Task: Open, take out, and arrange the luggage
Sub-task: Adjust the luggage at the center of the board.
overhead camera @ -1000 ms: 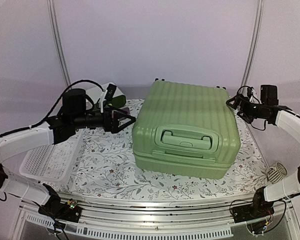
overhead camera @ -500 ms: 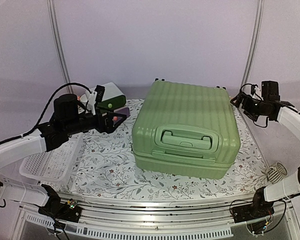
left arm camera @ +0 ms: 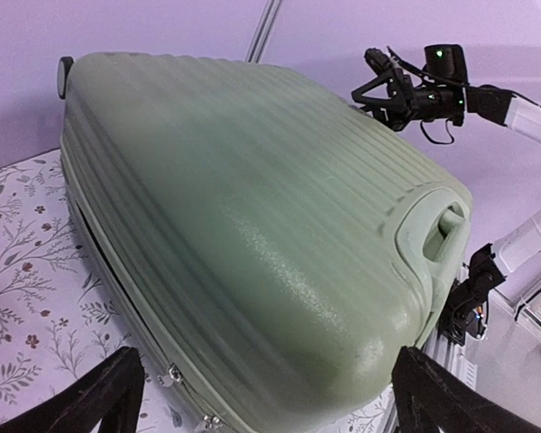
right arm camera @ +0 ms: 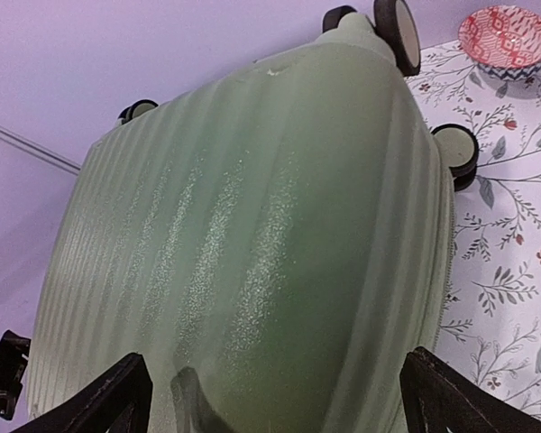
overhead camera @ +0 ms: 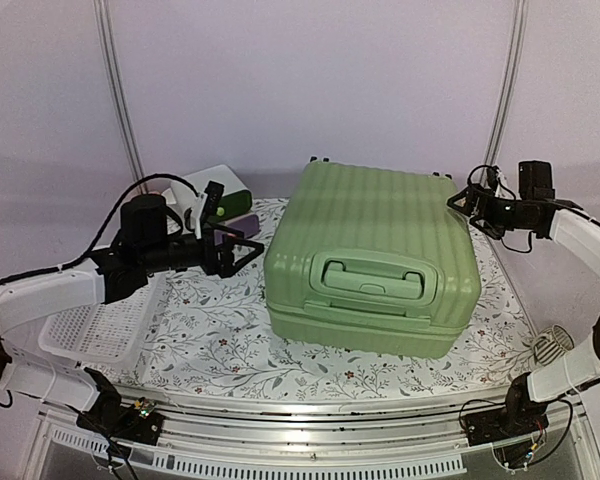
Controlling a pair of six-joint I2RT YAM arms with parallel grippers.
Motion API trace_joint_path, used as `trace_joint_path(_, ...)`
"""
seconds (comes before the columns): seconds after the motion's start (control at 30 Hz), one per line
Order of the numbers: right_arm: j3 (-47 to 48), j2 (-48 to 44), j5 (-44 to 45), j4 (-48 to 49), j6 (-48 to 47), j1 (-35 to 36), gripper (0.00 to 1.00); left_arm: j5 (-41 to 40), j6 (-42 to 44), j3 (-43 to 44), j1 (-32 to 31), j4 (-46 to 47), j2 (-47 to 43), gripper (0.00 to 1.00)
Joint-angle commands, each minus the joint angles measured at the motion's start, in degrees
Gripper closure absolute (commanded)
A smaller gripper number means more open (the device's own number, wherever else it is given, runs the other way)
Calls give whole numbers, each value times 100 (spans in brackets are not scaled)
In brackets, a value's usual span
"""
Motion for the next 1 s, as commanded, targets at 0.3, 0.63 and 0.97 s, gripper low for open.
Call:
trace_joint_path(0.3, 1347, 1569, -1020, 641, 122, 575, 4, 767, -385, -89, 14, 427, 464, 2)
trace_joint_path(0.63, 1965, 1728, -145, 13, -233, 652, 6, 601, -443, -340, -56, 379, 251, 2)
trace_joint_path(0.97, 1546, 200, 1920, -835, -1516, 1784, 5, -94, 389, -1203, -65, 142, -1343, 2)
